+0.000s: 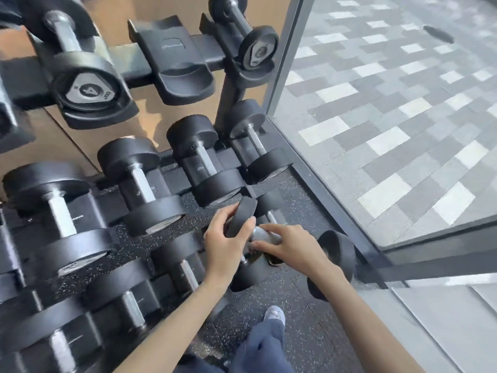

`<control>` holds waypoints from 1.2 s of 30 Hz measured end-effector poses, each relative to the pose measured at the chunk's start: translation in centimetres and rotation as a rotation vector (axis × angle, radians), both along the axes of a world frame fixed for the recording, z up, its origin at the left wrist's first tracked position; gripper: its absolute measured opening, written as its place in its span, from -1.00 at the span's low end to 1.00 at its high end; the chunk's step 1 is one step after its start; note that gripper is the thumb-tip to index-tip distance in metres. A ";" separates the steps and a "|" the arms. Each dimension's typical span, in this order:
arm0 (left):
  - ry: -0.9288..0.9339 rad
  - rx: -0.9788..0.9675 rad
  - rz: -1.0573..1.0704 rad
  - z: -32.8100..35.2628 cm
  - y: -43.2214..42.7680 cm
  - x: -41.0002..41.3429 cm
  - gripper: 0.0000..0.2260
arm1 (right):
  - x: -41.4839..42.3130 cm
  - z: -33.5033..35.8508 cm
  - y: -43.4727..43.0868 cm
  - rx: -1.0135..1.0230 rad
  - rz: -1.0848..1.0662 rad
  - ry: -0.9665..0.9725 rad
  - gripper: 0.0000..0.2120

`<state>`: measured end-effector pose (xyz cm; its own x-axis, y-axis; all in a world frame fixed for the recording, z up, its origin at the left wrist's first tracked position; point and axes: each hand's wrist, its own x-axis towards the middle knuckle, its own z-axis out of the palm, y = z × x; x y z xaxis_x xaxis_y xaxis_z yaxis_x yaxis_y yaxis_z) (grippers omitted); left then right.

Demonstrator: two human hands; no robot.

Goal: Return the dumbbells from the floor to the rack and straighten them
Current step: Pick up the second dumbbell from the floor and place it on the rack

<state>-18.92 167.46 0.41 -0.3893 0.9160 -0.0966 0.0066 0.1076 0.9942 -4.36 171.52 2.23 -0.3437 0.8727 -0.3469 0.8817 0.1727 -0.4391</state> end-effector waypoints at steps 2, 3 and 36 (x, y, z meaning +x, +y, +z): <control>-0.016 -0.001 0.019 0.3 1.2 4.0 -0.76 | 4.0 0.2 1.4 -0.008 0.012 -0.020 -0.50; -0.022 -0.005 0.026 0.5 1.7 6.1 -0.77 | 6.0 0.4 2.0 -0.007 0.015 -0.029 -0.49; -0.026 0.101 0.489 6.2 21.9 17.0 -0.76 | 13.2 5.6 28.3 0.160 0.528 0.070 -0.45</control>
<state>-1.95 189.36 6.59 -0.7743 0.6320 -0.0321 -0.0456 -0.0052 0.9989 8.81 199.86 7.86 -0.7658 0.6160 -0.1849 0.6274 0.6524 -0.4251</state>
